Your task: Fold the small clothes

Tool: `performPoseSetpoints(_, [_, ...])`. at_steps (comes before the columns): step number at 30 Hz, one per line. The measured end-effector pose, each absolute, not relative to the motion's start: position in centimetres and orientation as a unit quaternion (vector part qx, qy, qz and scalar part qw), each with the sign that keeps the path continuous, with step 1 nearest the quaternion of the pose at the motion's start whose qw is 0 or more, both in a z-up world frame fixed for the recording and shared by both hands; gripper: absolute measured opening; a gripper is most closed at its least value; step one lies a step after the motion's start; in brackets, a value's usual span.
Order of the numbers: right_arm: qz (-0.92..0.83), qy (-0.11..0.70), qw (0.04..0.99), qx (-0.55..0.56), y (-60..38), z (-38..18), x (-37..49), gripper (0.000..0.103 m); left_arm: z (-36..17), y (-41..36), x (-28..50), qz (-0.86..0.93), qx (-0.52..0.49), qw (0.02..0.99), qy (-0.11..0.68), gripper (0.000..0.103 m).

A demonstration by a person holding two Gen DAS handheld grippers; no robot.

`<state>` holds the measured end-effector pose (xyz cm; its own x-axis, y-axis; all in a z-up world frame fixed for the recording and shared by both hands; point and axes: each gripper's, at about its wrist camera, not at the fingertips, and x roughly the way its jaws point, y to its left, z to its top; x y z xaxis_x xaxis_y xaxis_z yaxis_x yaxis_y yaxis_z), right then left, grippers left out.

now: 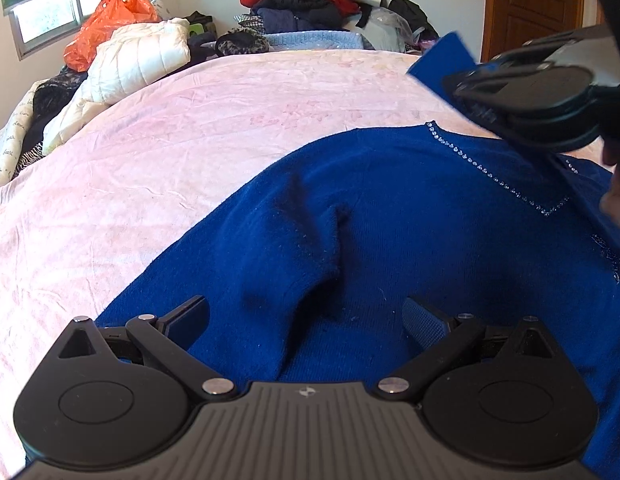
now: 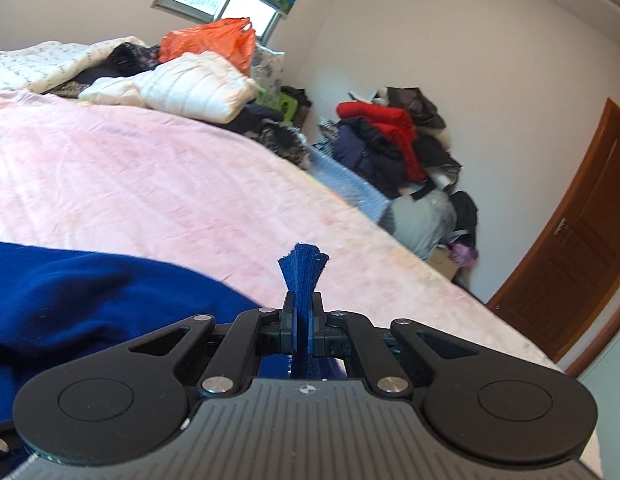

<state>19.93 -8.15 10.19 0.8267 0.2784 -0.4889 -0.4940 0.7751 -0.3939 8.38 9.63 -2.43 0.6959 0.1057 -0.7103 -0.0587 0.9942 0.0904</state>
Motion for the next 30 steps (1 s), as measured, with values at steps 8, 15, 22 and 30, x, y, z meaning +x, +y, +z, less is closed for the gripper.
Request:
performPoseSetpoints(8, [0.246, 0.244, 0.914, -0.211, -6.3, 8.4, 20.1, 0.004, -2.3, 9.9, 8.2, 0.045, 0.027, 0.920, 0.387, 0.103])
performPoseSetpoints(15, [0.262, 0.304, 0.904, -0.147, -7.1, 6.2, 21.5, 0.009, -1.1, 9.9, 6.9, 0.051, 0.031, 0.925, 0.375, 0.103])
performPoseSetpoints(22, [0.351, 0.352, 0.868, 0.009, -8.9, 5.5, 22.0, 0.041, 1.1, 10.7, 4.8, 0.069, 0.048, 0.933, 0.350, 0.103])
performPoseSetpoints(30, [0.330, 0.415, 0.837, 0.133, -12.3, 5.2, 21.9, 0.054, 0.7, 13.4, 4.4, 0.115, 0.045, 0.923, 0.363, 0.103])
